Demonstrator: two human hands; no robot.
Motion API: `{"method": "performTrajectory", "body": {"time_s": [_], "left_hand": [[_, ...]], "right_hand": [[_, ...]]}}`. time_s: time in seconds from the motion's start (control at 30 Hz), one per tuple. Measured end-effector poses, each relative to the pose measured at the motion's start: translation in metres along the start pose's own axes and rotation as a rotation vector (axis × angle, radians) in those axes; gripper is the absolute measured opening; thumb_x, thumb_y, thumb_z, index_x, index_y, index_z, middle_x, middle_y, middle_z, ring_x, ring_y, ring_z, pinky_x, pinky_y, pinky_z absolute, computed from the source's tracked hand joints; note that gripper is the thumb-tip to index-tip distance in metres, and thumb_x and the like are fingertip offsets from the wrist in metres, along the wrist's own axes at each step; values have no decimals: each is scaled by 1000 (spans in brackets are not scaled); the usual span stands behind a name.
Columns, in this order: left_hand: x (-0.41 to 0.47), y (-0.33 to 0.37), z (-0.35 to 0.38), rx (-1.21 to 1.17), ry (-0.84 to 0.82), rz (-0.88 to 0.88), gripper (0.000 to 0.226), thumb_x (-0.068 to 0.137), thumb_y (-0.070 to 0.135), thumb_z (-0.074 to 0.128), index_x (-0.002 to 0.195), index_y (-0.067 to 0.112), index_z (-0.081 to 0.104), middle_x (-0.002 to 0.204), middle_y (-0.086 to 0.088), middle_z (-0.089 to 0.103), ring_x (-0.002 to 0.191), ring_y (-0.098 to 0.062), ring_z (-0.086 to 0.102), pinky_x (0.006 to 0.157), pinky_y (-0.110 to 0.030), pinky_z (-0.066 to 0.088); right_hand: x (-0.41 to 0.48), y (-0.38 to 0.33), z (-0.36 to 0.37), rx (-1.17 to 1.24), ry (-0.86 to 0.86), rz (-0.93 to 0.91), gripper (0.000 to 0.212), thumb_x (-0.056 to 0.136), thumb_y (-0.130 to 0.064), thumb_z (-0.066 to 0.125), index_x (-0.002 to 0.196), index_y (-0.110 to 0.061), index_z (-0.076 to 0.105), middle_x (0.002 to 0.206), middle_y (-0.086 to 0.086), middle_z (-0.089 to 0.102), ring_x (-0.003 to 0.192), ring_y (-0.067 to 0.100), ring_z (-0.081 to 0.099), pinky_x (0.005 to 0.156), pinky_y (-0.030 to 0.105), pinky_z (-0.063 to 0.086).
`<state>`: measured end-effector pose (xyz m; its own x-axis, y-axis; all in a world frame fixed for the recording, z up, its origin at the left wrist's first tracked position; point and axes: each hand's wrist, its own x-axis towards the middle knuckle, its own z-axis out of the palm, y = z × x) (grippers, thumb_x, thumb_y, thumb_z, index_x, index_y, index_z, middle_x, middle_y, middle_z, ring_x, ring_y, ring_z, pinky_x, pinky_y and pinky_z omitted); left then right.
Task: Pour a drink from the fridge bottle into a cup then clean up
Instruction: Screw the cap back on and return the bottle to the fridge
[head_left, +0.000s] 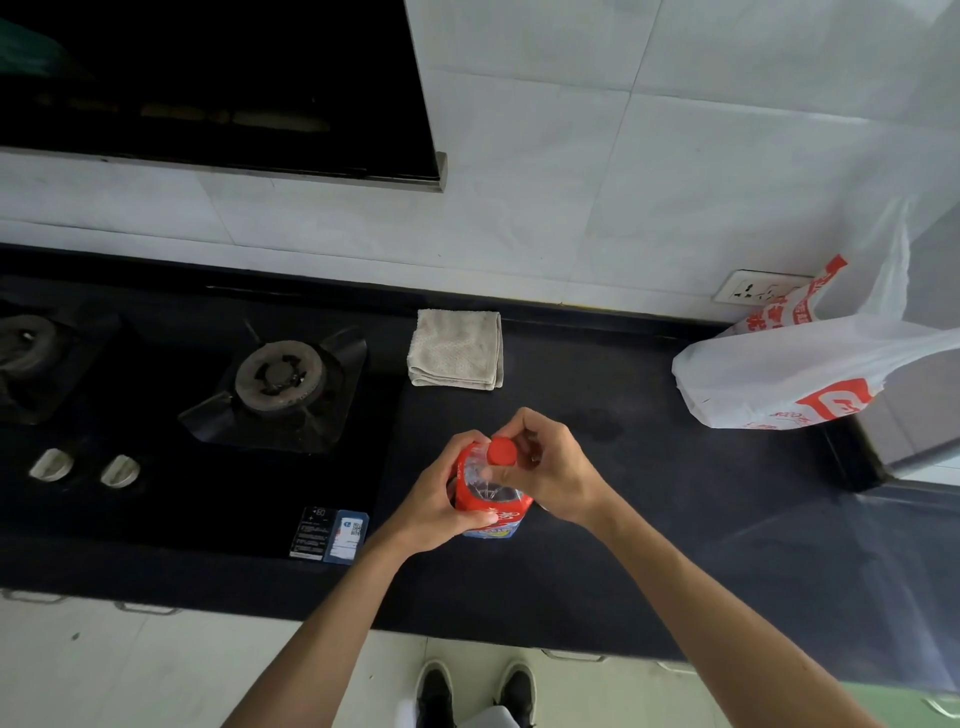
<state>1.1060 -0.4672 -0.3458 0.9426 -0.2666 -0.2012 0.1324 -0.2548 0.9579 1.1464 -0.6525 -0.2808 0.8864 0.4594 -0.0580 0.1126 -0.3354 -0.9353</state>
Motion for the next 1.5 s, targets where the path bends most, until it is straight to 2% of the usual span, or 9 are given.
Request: {"method": "performTrajectory", "body": {"time_s": [0.17, 0.33, 0.53, 0.67, 0.8, 0.93, 1.2, 1.33, 1.5], "left_hand": [[0, -1, 0, -9, 11, 9, 87, 73, 4, 83, 141, 32, 37, 128, 20, 53, 126, -12, 55, 97, -41, 56], [-1, 1, 3, 0, 53, 31, 82, 73, 3, 82, 135, 35, 40, 120, 25, 57, 120, -10, 59, 94, -36, 57], [-1, 2, 5, 11, 63, 59, 78, 75, 0, 80, 129, 40, 40, 118, 32, 55, 119, -2, 58, 88, -24, 56], [-1, 2, 2, -11, 29, 73, 81, 73, 4, 82, 134, 35, 40, 121, 22, 57, 120, -9, 59, 97, -33, 55], [-3, -1, 0, -40, 19, 89, 92, 70, 15, 88, 143, 33, 36, 135, 9, 52, 126, -12, 55, 101, -36, 53], [-3, -2, -9, -25, -20, 27, 118, 65, 26, 93, 151, 49, 15, 139, 12, 47, 128, -2, 52, 96, -18, 50], [-15, -11, -42, -72, -63, -117, 119, 68, 12, 90, 147, 52, 12, 139, 9, 47, 129, -9, 51, 102, -25, 47], [-37, -1, -70, -233, -24, -208, 110, 59, 27, 89, 147, 41, 24, 146, -4, 46, 134, -19, 47, 115, -45, 36], [-59, 44, -94, -428, 144, -366, 43, 71, 61, 56, 114, 56, 53, 148, -3, 45, 138, -34, 36, 112, -50, 22]], "right_hand": [[5, 4, -15, -34, -162, -67, 34, 84, -26, 76, 115, -36, 69, 107, 3, 51, 95, 35, 61, 79, 48, 57], [-1, 5, 0, -97, 53, -123, 27, 80, -27, 79, 106, -19, 73, 87, -6, 57, 78, 18, 62, 68, 35, 56], [-17, 4, 29, -177, 365, -83, 28, 78, -24, 83, 104, -23, 73, 83, -9, 58, 80, 8, 59, 65, 15, 49], [-16, 19, 22, -294, 255, -73, 52, 73, -37, 86, 121, -31, 66, 110, -9, 53, 104, 8, 51, 83, 6, 41], [-18, 30, 13, -350, 48, -36, 70, 69, -41, 87, 131, -35, 55, 132, -15, 45, 122, 7, 44, 96, 19, 44], [-16, 28, 14, -337, -17, -34, 78, 70, -43, 87, 137, -41, 45, 133, -18, 46, 122, 2, 50, 98, 21, 50], [-2, 17, 34, -399, -86, -62, 75, 72, -42, 85, 133, -45, 43, 124, -20, 45, 116, -3, 51, 86, 9, 46], [8, -10, 37, -306, -72, -100, 75, 68, -35, 89, 130, -42, 47, 122, -14, 54, 113, 1, 56, 89, 17, 52], [26, -73, 26, -153, -77, -188, 75, 71, -12, 88, 128, -39, 47, 119, -16, 62, 114, 4, 61, 88, 19, 54]]}}
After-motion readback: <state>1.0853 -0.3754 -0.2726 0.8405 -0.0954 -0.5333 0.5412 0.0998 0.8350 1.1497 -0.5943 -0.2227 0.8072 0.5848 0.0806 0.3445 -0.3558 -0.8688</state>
